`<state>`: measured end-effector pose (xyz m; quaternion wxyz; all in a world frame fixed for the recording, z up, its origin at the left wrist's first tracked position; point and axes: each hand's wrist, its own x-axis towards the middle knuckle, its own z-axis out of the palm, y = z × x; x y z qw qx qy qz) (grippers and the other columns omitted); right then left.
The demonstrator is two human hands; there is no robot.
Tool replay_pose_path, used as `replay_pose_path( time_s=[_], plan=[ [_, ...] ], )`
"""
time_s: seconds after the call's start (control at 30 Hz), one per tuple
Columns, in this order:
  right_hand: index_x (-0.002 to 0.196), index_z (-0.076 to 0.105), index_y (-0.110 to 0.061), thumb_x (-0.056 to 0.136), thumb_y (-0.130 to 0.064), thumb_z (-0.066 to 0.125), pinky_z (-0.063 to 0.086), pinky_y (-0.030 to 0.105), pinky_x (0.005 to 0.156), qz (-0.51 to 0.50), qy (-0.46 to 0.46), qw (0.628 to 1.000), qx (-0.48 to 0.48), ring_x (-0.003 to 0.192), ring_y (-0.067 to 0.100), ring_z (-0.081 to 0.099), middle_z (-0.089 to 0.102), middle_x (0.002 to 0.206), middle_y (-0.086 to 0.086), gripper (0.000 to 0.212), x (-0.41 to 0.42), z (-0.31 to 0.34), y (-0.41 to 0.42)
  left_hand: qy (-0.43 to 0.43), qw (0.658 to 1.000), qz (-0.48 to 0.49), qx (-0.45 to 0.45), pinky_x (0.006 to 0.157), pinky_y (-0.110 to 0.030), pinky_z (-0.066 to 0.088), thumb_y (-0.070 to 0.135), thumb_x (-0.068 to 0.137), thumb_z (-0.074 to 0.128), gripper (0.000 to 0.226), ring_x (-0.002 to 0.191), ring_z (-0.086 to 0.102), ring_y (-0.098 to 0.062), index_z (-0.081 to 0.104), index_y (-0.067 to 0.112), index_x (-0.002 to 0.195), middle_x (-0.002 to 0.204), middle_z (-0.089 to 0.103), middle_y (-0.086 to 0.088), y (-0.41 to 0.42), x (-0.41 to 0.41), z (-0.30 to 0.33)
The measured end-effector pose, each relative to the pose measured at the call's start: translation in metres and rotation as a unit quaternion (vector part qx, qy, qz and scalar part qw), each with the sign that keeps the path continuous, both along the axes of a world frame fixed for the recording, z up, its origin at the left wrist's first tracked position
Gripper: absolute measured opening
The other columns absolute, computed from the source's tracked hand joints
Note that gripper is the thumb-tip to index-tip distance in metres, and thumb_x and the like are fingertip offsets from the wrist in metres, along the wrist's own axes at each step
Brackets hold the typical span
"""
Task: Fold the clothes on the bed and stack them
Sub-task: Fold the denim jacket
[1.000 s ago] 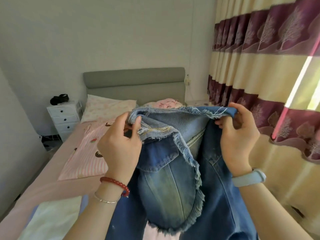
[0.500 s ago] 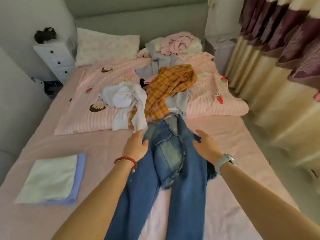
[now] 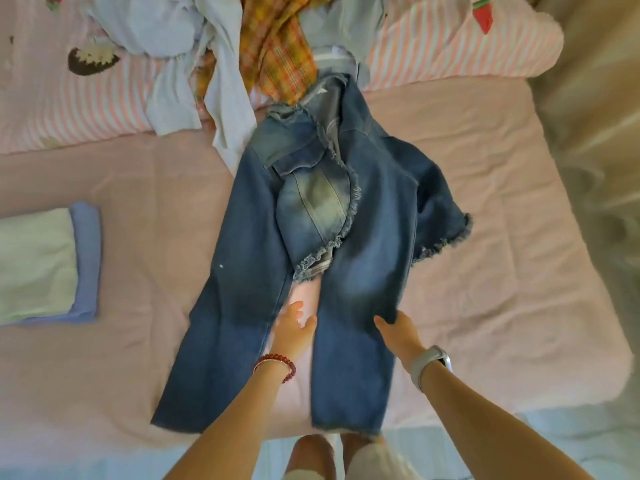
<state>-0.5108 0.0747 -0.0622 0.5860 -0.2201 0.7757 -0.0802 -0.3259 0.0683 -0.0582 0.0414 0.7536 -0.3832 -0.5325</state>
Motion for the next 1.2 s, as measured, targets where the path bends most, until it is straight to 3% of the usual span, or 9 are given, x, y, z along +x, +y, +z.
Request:
replay_pose_path(
  time_s=[0.17, 0.33, 0.5, 0.73, 0.83, 0.93, 1.07, 1.13, 1.2],
  plan=[
    [0.113, 0.058, 0.006, 0.093, -0.006, 0.052, 0.047, 0.044, 0.094, -0.046, -0.09, 0.991, -0.089, 0.106, 0.037, 0.058, 0.061, 0.115, 0.022, 0.024, -0.037, 0.045, -0.046, -0.049, 0.989, 0.005, -0.14, 0.089, -0.028, 0.039, 0.014, 0.093, 0.048, 0.032, 0.105, 0.053, -0.023, 0.05, 0.008, 0.125, 0.126, 0.046, -0.01, -0.033, -0.016, 0.021],
    [0.114, 0.059, -0.005, 0.094, -0.016, 0.051, 0.045, 0.033, 0.076, -0.103, 0.108, 0.949, -0.279, 0.101, 0.031, 0.059, 0.058, 0.098, 0.008, 0.024, -0.123, 0.123, -0.147, -0.009, 0.966, -0.08, -0.244, 0.087, -0.029, 0.042, 0.013, 0.094, 0.047, 0.027, 0.105, 0.053, -0.024, 0.053, 0.005, 0.119, 0.113, 0.045, -0.006, -0.102, -0.054, 0.055],
    [0.148, 0.015, -0.013, 0.096, -0.021, 0.043, 0.026, 0.03, 0.11, -0.199, 0.178, 0.864, -0.426, 0.138, 0.019, 0.027, 0.026, 0.152, 0.004, 0.06, -0.178, 0.168, -0.207, 0.006, 0.941, -0.115, -0.317, 0.093, -0.028, 0.039, 0.012, 0.093, 0.049, 0.033, 0.11, 0.052, -0.026, 0.05, 0.004, 0.125, 0.124, 0.047, -0.014, -0.164, -0.094, 0.086],
    [0.141, 0.032, -0.004, 0.095, -0.011, 0.045, 0.031, 0.036, 0.106, 0.069, 0.184, 0.924, -0.329, 0.13, 0.031, 0.036, 0.038, 0.141, 0.016, 0.048, -0.115, 0.063, -0.133, -0.101, 0.943, -0.098, -0.3, 0.095, -0.044, 0.037, 0.015, 0.085, 0.061, 0.046, 0.12, 0.041, -0.032, 0.048, 0.006, 0.128, 0.129, 0.045, -0.015, -0.139, -0.09, 0.049],
    [0.137, 0.033, 0.003, 0.095, -0.013, 0.047, 0.037, 0.029, 0.093, -0.092, 0.151, 0.955, -0.237, 0.123, 0.033, 0.045, 0.047, 0.133, 0.019, 0.047, -0.092, 0.02, -0.103, -0.15, 0.955, 0.119, -0.226, 0.095, -0.048, 0.034, 0.018, 0.086, 0.064, 0.054, 0.124, 0.034, -0.037, 0.042, 0.001, 0.132, 0.135, 0.039, -0.022, -0.104, -0.066, 0.027],
    [0.144, 0.019, 0.002, 0.094, -0.019, 0.052, 0.035, 0.036, 0.104, -0.28, 0.1, 0.94, -0.164, 0.128, 0.033, 0.04, 0.04, 0.139, 0.019, 0.063, -0.088, -0.011, -0.097, -0.094, 0.941, 0.315, -0.085, 0.098, -0.045, 0.035, 0.024, 0.089, 0.061, 0.055, 0.122, 0.039, -0.038, 0.04, -0.005, 0.131, 0.122, 0.047, -0.024, -0.083, -0.037, -0.004],
    [0.149, -0.002, -0.015, 0.095, -0.016, 0.05, 0.025, 0.036, 0.113, -0.348, 0.058, 0.906, -0.235, 0.138, 0.021, 0.026, 0.014, 0.155, 0.005, 0.075, -0.096, -0.027, -0.117, -0.004, 0.96, 0.267, -0.078, 0.073, -0.029, 0.047, 0.025, 0.091, 0.056, 0.029, 0.063, 0.048, -0.012, 0.052, -0.001, 0.08, 0.068, 0.043, -0.01, -0.083, -0.021, -0.02],
    [0.149, -0.002, -0.02, 0.094, -0.012, 0.051, 0.026, 0.035, 0.111, -0.352, 0.018, 0.902, -0.25, 0.134, 0.019, 0.029, 0.019, 0.152, 0.003, 0.077, -0.107, -0.026, -0.135, 0.01, 0.962, 0.25, -0.113, 0.064, -0.023, 0.041, 0.021, 0.092, 0.055, 0.027, 0.065, 0.045, -0.009, 0.055, -0.005, 0.083, 0.075, 0.048, -0.007, -0.093, -0.023, -0.022],
    [0.141, 0.027, -0.019, 0.092, -0.01, 0.053, 0.038, 0.035, 0.099, -0.307, 0.003, 0.921, -0.238, 0.116, 0.022, 0.043, 0.043, 0.129, 0.008, 0.055, -0.113, -0.021, -0.147, 0.014, 0.957, 0.26, -0.13, 0.068, -0.023, 0.036, 0.017, 0.094, 0.052, 0.024, 0.083, 0.047, -0.015, 0.054, -0.005, 0.104, 0.094, 0.051, -0.008, -0.103, -0.028, -0.018]
  ],
)
